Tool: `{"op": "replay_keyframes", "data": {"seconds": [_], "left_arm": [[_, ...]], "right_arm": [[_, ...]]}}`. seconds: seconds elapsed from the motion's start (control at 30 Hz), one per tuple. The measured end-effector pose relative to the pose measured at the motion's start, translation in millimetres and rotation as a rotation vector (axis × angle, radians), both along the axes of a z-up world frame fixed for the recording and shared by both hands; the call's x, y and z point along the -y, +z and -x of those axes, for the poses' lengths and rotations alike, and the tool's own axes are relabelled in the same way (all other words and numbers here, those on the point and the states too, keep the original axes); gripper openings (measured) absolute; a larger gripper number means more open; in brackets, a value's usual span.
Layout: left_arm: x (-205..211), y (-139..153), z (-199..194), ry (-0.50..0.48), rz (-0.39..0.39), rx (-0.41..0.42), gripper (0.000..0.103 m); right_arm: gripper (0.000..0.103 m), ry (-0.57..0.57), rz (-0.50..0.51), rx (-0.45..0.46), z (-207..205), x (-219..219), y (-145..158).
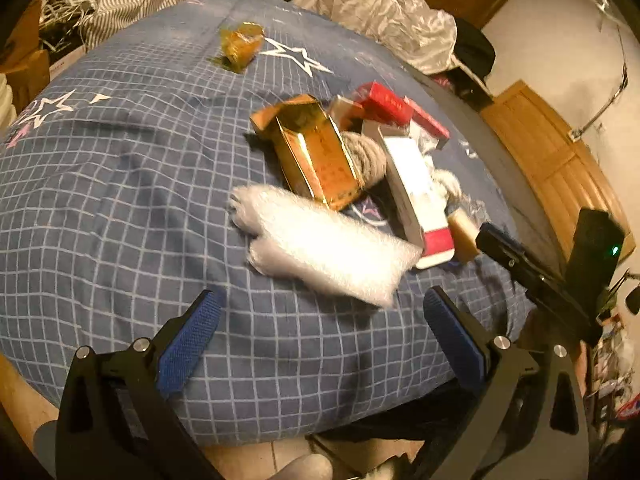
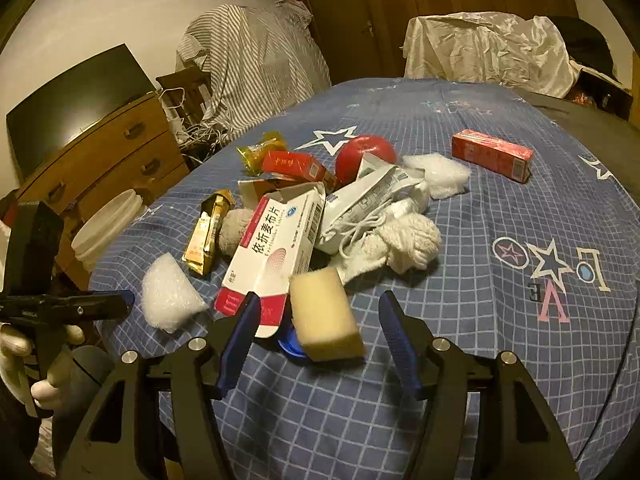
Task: Collect trash
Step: 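Grasp the bubble-wrap roll with the left tool while the right tool grasps the white-red medicine box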
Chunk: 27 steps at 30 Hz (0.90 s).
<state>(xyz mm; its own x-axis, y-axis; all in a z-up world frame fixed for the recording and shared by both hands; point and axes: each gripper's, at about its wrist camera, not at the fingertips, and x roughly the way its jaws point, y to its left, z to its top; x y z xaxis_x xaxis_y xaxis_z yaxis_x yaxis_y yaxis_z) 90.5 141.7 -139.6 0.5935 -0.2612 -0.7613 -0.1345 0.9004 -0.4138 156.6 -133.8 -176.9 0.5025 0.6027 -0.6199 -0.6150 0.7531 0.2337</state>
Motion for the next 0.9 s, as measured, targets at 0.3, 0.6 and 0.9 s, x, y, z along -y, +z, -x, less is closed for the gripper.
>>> {"op": "replay_keyframes", "data": {"seconds": [0.3,0.6,0.9], "left_arm": [[8,-7,-26,-0.029,-0.254,-0.026,0.098],[-103,5,-4,0.270,-0.292,-0.057,0.098],[-68,18,-23,0.206,-0.293,0.000,0.098]], "right_arm": [[0.066,0.023,0.076,0.022,0,-15,-11],[0.067,0.030,0.090,0.043,1,-14,-6],[0.068,0.007,0.081,0.051,2,-16,1]]}}
